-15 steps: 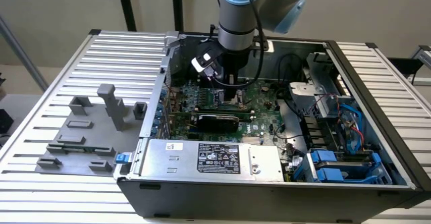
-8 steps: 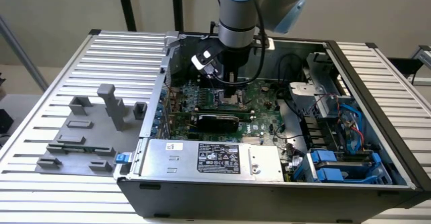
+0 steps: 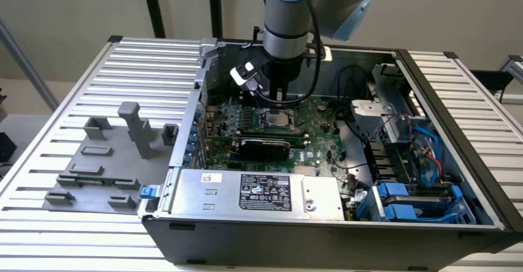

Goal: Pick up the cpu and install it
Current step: 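Place the cpu into insertion slot, then close the cpu cover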

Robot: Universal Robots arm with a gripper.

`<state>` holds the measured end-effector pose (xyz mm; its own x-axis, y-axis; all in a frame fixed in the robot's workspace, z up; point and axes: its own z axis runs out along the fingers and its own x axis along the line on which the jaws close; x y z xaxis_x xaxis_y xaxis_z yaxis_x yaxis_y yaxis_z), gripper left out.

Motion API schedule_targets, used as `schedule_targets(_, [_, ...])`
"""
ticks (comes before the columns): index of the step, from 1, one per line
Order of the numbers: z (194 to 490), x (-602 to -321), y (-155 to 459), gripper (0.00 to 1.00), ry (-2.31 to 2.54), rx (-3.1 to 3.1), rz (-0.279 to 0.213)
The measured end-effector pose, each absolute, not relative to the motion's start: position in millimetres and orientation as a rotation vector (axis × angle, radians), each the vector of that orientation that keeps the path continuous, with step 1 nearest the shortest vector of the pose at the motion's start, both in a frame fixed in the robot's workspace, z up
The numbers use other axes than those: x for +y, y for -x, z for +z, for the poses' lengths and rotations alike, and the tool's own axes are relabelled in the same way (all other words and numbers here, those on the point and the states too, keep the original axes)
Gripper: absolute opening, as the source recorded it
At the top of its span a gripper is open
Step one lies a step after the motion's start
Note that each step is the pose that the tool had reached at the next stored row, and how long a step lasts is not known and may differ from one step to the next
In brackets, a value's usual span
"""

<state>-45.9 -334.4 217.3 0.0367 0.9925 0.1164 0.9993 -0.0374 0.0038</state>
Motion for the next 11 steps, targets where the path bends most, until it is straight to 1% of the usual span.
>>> schedule_targets(1, [217.3,-335.6,47.7,0.18,2.204,-2.123,-0.133])
schedule_targets(2, [217.3,-336.9,49.4,0.12,2.204,-2.123,-0.133])
schedule_targets(3, [217.3,-338.1,51.0,0.11,2.204,-2.123,-0.133])
schedule_targets(11, [217.3,-340.6,56.3,0.11,2.204,-2.123,-0.133])
